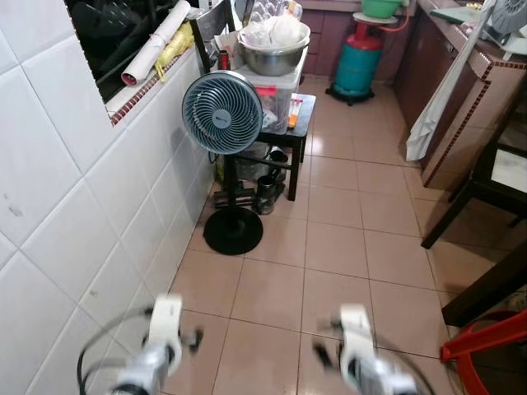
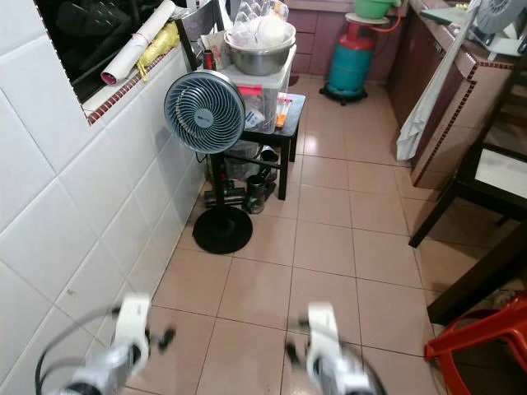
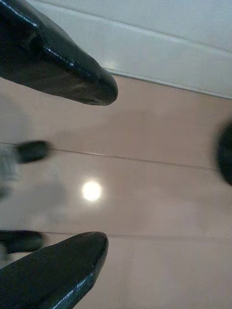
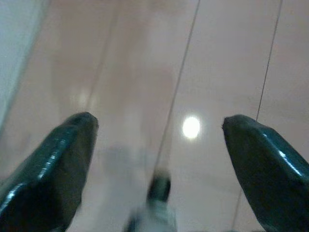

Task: Setting the table

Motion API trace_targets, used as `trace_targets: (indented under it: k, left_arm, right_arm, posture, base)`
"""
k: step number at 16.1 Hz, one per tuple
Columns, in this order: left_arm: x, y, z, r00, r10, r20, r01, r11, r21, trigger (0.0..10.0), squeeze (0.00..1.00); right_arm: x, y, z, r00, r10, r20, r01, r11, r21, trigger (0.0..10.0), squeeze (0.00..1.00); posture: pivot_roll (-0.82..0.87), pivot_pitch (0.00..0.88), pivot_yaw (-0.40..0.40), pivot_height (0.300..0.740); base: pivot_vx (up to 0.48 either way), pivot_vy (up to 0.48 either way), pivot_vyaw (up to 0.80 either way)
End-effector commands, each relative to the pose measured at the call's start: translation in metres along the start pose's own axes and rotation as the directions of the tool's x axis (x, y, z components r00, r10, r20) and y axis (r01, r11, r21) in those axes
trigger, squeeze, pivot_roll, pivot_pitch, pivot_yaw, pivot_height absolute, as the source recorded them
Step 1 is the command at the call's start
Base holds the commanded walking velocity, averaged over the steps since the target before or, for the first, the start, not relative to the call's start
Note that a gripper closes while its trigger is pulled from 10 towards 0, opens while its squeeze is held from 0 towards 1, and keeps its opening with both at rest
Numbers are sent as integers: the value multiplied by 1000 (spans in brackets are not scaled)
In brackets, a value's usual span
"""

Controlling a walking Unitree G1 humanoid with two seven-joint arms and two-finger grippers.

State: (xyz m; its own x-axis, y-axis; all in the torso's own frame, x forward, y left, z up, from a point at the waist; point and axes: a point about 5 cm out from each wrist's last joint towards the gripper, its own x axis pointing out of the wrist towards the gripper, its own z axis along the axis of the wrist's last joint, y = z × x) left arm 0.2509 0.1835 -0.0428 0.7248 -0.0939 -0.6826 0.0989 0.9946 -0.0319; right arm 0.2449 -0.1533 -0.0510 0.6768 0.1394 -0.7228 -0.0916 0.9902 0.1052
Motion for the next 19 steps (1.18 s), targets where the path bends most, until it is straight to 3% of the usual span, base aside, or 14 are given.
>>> trace_targets:
  k: [1,4,7,9,11,14,15,16,19]
  left_arm:
    - [3,3,54,978,-63,201,46,995,88,10000,0]
    - [-2,6,84,937,-126,327,92,989,117,10000,0]
    - [-11,-5,78,888,-179,424,129,981,143,10000,0]
    - [-26,-12,60,869,-182,461,130,981,142,10000,0]
    - [-37,-8,51,855,-153,495,109,987,117,10000,0]
    - [-47,-2,39,864,-53,502,57,998,7,10000,0]
    - [-51,-1,35,864,1,504,26,999,-46,10000,0]
    - [-55,0,34,864,29,503,2,998,-61,10000,0]
    - [-65,-6,35,870,4,494,16,999,-36,10000,0]
  right_arm:
    - [2,-1,53,979,26,201,-27,1000,2,10000,0]
    - [-2,-2,80,944,60,323,-45,997,-55,10000,0]
    - [-9,-2,80,914,146,378,-137,989,-49,10000,0]
    - [-25,-9,67,888,161,432,-114,985,-132,10000,0]
    - [-38,-19,61,878,109,466,-59,991,-122,10000,0]
    - [-56,-35,46,864,9,504,30,997,-69,10000,0]
    - [-61,-43,33,862,-76,502,89,996,-2,6902,0]
    - [-66,-45,24,851,-133,508,122,991,54,0,0]
    - [-76,-39,19,848,-195,493,158,980,116,0,0]
  posture:
    - [71,0,-15,740]
    - [72,0,-20,740]
    - [68,0,-18,740]
    - [71,0,-5,740]
    - [69,0,-1,740]
    - [74,0,-7,740]
    - [75,0,-8,740]
    - [74,0,-6,740]
    - [46,0,13,740]
  base:
    - [0,0,0]
    - [0,0,0]
    - [0,0,0]
    - [0,0,0]
    - [0,0,0]
    - [0,0,0]
    - [0,0,0]
    - [0,0,0]
    - [0,0,0]
